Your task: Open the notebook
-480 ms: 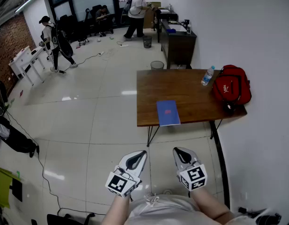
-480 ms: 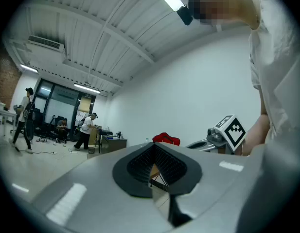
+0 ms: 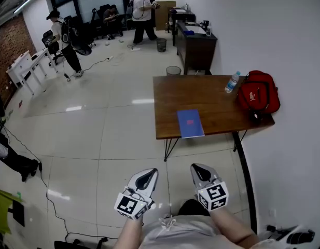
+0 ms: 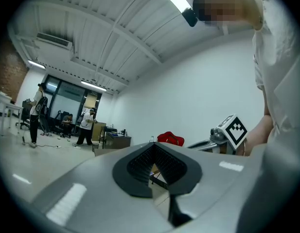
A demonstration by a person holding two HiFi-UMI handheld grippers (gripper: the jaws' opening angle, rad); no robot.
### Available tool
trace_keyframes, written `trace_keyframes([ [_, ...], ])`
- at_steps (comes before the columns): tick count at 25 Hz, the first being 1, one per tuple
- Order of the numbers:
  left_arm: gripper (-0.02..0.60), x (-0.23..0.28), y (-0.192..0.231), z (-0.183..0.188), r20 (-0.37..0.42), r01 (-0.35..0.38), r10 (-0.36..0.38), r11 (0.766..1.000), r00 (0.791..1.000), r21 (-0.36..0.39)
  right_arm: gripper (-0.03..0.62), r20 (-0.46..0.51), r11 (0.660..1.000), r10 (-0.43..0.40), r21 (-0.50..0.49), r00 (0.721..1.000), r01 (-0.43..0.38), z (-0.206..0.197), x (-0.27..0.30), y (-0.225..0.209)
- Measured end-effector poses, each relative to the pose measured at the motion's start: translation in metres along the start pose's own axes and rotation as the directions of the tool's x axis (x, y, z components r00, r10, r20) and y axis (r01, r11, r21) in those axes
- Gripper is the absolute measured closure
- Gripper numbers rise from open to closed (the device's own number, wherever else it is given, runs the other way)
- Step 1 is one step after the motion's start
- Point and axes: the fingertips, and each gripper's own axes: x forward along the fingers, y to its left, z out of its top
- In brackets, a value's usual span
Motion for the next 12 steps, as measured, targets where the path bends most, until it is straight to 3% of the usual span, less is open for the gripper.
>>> trace_keyframes([
  [7,0.577,0.025,0.022,-0.020,-0.029,-0.017,0.016,0.999,0.999,-0.034,0.588,-0.039,1.000,-0.017,0.026,0.999,0.018,-0.013,0.027,-0.029],
  [12,0.577,0.071,0.047,-0.036,-0.099,-0.011,0.013,1.000,0.995,0.013,0.588,-0.070,0.998,-0.020,0.051,0.997,0.023,-0.019,0.070,-0.069],
])
